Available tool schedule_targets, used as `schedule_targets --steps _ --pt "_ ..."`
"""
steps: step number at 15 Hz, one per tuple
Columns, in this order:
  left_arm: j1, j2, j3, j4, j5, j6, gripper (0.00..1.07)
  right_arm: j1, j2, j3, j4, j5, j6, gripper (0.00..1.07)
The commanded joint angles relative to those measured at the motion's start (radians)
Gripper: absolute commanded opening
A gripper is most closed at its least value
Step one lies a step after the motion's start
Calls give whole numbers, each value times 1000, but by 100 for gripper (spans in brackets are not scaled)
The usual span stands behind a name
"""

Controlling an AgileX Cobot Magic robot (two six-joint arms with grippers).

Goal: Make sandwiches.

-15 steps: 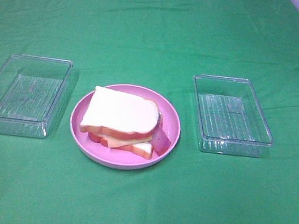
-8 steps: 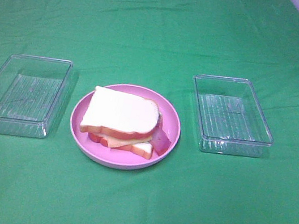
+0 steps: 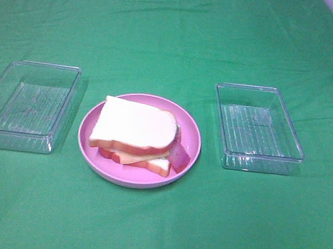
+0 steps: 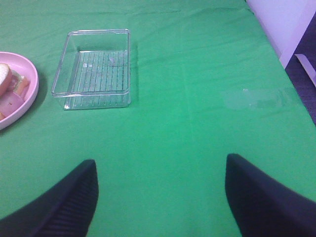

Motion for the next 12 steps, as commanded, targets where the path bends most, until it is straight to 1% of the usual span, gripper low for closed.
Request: schedule_targets --steps 1,12 --pt "5 -20 2 -18 -9 9 59 -3 -14 2 0 0 -6 69" --pt "5 -20 2 -18 -9 8 59 -3 -14 2 0 0 -6 69"
